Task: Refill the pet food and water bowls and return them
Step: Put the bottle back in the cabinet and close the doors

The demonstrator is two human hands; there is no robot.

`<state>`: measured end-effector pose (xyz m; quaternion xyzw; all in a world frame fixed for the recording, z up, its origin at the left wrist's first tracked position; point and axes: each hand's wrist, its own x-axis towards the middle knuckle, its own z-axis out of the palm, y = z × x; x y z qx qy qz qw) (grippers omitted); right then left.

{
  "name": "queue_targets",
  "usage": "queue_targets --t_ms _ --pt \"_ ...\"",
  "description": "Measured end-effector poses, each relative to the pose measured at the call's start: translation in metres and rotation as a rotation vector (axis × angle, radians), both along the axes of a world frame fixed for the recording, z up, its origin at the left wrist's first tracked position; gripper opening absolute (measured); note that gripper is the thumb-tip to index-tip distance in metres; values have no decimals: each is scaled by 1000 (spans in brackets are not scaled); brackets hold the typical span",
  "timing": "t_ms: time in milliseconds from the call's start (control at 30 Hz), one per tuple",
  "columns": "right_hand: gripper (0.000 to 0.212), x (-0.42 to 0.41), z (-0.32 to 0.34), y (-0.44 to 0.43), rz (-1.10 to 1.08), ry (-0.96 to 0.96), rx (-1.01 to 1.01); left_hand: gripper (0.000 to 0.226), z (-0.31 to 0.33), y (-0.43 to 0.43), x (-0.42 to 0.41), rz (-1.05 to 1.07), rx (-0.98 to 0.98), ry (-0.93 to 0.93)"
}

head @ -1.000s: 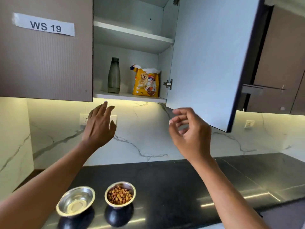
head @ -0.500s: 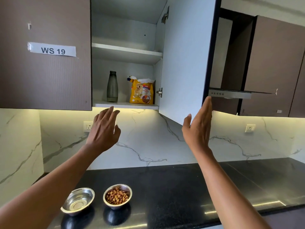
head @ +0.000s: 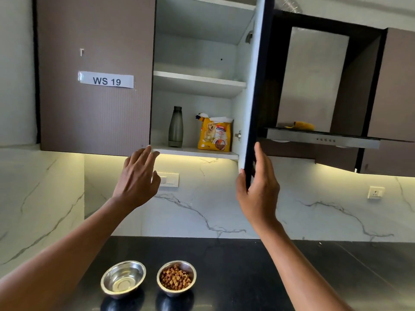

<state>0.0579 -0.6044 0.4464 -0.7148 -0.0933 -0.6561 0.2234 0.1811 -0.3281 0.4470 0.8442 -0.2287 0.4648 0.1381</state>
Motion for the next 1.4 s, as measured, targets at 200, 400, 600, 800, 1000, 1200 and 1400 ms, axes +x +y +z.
queue_targets --t_ms 200,400,600,800,1000,1200,1400 --pt "78 61 -9 61 19 78 -110 55 -3 43 33 51 -9 8" --pt "85 149 -11 142 -94 128 -150 59 10 92 92 97 -14 37" --pt "85 228 -10 193 -219 177 -169 66 25 122 159 76 49 47" --pt "85 287 -15 198 -331 145 -244 70 37 129 221 70 116 92" --pt "87 329 -11 200 -375 215 -323 89 42 117 273 105 96 136" --pt "84 363 -6 196 -380 302 -399 109 32 104 309 117 55 215" --pt "80 395 -5 192 -401 358 -437 119 17 97 332 175 43 115"
